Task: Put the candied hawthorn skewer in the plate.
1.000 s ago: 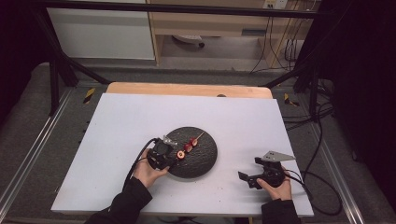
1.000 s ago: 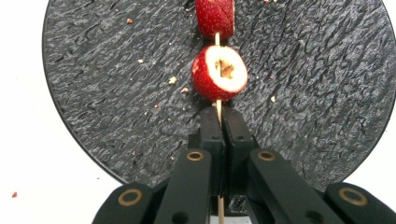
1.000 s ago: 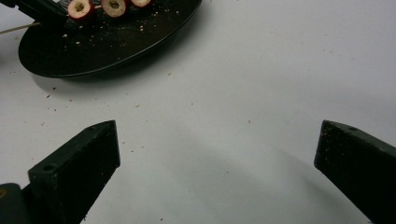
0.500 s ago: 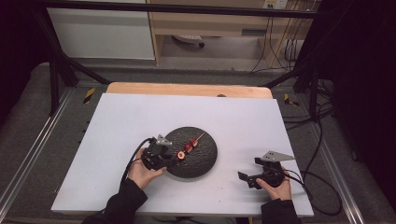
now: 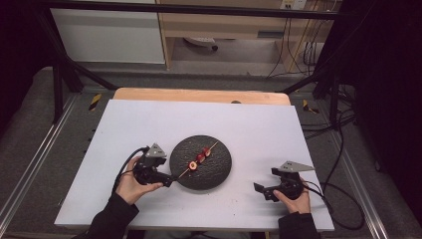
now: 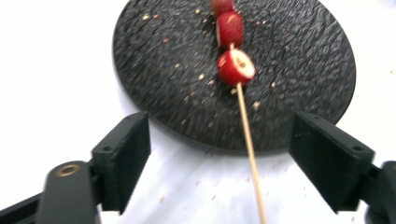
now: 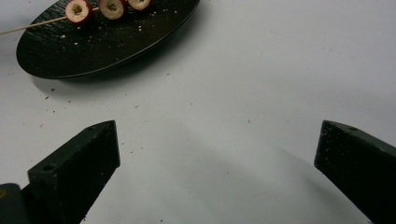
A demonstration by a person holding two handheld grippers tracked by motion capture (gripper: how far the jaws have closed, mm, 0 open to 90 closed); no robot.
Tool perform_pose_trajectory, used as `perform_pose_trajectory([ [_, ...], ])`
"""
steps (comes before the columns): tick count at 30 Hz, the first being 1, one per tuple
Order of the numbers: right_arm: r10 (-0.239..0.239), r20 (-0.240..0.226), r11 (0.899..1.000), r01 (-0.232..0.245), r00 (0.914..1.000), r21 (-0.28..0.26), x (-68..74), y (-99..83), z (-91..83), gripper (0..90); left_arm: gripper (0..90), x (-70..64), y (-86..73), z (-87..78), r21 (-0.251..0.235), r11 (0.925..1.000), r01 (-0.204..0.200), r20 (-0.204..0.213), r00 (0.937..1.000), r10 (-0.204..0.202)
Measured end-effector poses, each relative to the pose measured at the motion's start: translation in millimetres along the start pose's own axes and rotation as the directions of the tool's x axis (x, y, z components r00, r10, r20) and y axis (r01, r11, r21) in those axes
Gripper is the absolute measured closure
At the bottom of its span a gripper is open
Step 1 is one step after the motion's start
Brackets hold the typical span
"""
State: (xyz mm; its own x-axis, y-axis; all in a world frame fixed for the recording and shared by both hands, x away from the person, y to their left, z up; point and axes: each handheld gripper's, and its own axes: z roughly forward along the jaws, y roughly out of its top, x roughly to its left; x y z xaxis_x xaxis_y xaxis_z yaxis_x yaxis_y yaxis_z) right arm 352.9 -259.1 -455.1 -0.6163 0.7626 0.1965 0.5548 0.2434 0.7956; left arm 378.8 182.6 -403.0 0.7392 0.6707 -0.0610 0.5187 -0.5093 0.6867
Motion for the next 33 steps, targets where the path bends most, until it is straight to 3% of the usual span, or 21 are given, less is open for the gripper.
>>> perform_pose_trajectory([
  [4, 0.003, -0.002, 1.0, -0.003, 1.0, 0.0, 0.2, 0.0, 0.0, 0.6, 13.7, 8.2, -14.3, -9.7, -0.012, 0.9997, 0.02, -0.022, 0.9995, -0.021],
  [12, 0.007, -0.005, 1.0, -0.007, 1.0, 0.001, 0.4, 0.0, 0.0, 0.7, 11.7, 23.3, -44.9, -26.6, -0.06, 0.9968, 0.053, -0.051, 0.9971, -0.056],
  [23, -0.002, -0.002, 1.0, 0.002, 1.0, 0.017, 0.7, -0.9, 0.8, 0.6, 11.6, 35.3, -85.0, -34.1, -0.123, 0.9892, 0.08, -0.071, 0.9934, -0.089],
  [27, -0.002, 0.001, 1.0, 0.002, 1.0, 0.028, 1.4, -1.7, 1.7, 0.5, 11.7, 40.6, -94.8, -33.5, -0.12, 0.9877, 0.101, -0.071, 0.9914, -0.11],
  [33, -0.018, -0.002, 0.999, 0.019, 0.9998, 0.041, 1.1, -2.4, 2.4, 0.5, 11.7, 42.5, -99.7, -35.1, -0.128, 0.9869, 0.099, -0.073, 0.9914, -0.109],
])
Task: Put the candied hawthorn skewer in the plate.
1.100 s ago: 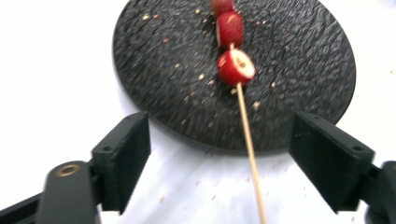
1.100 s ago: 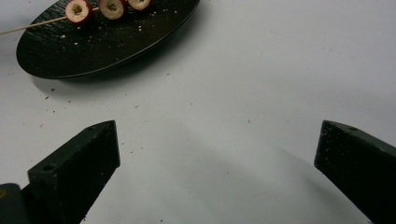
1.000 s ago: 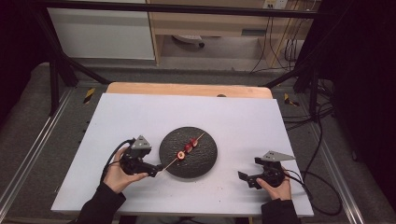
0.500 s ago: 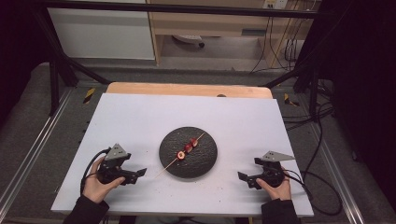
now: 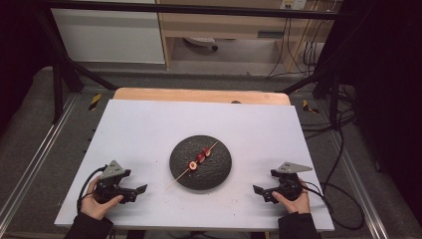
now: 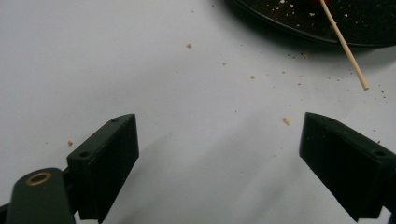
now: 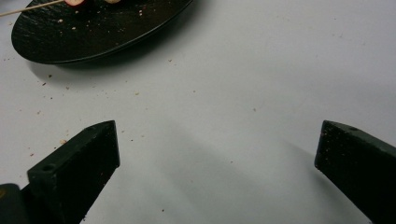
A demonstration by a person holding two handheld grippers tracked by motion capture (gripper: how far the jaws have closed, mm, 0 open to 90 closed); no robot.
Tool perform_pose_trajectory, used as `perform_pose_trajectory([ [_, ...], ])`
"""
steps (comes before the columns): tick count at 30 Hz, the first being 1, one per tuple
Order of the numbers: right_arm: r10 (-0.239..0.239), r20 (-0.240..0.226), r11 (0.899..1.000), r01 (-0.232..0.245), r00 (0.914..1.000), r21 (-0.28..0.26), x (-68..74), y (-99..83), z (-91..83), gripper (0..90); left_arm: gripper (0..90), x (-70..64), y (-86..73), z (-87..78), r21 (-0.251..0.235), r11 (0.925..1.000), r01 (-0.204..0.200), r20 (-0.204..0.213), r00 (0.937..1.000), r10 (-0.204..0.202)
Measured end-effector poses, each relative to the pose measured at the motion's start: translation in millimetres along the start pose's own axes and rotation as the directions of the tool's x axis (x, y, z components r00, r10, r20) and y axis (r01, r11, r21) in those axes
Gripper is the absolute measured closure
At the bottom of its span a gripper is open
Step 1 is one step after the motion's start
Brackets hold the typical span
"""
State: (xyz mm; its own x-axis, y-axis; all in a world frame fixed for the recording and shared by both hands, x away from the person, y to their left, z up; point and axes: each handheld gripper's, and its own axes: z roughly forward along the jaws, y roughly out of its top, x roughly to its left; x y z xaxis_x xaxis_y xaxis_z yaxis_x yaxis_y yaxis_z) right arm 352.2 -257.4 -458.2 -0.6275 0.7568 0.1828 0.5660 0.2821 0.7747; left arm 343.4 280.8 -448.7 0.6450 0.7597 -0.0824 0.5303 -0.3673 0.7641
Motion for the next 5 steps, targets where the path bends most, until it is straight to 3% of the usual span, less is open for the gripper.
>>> perform_pose_trajectory([
  [5, 0.004, -0.001, 1.0, -0.004, 1.0, -0.004, 0.0, 0.4, -1.0, 0.5, 11.7, 0.2, -0.6, 1.2, 0.009, 1.0, -0.002, 0.001, 1.0, 0.002],
])
